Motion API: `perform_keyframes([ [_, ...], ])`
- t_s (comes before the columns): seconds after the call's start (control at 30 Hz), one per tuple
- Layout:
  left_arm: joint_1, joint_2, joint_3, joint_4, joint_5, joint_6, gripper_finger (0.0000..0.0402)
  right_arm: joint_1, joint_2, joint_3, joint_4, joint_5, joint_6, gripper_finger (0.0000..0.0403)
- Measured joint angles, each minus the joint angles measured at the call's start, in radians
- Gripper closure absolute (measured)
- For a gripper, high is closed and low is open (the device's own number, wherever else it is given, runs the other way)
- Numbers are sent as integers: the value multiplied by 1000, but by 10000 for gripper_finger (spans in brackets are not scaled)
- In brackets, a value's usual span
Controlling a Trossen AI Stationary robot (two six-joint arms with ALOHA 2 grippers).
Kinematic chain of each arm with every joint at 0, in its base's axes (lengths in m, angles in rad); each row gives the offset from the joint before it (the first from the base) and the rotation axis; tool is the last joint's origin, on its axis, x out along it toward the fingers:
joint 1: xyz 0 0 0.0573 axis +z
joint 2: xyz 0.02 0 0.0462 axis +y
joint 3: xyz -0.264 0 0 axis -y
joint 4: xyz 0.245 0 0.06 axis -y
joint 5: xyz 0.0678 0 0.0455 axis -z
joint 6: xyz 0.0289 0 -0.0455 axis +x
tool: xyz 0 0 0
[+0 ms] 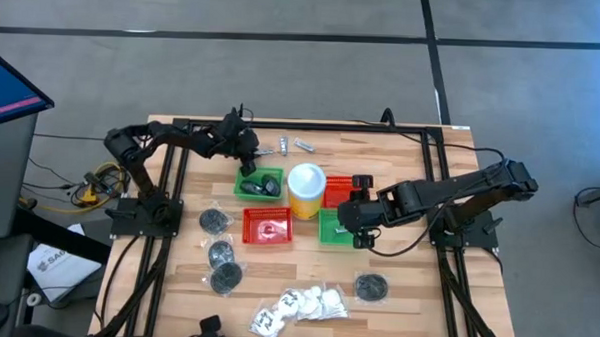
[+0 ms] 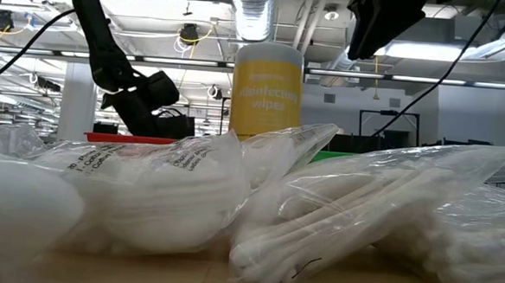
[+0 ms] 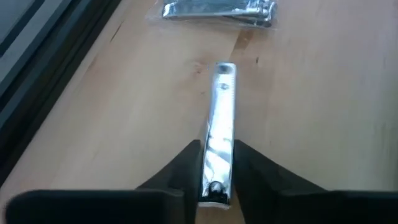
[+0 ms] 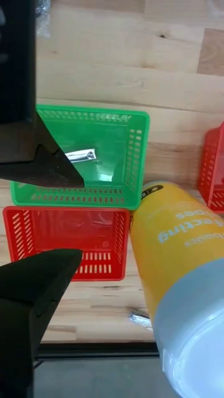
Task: Pick & Place Travel size toiletries
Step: Put the silver nail cutter into the right green bin
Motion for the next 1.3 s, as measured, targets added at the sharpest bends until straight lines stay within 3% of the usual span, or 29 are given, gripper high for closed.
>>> perform_keyframes([
  [0.1,0,-10,0,-19,0,-2,358,0,0,0,0,0,0,244],
  [0.43,-1,-47,-3,-78,-26,-25,358,0,0,0,0,0,1,244],
  [0.83,-8,-178,-3,-114,-22,-53,358,0,0,0,1,0,2,244],
  [1.3,-105,-439,-1,-282,-52,-170,358,2,0,0,18,0,10,244],
])
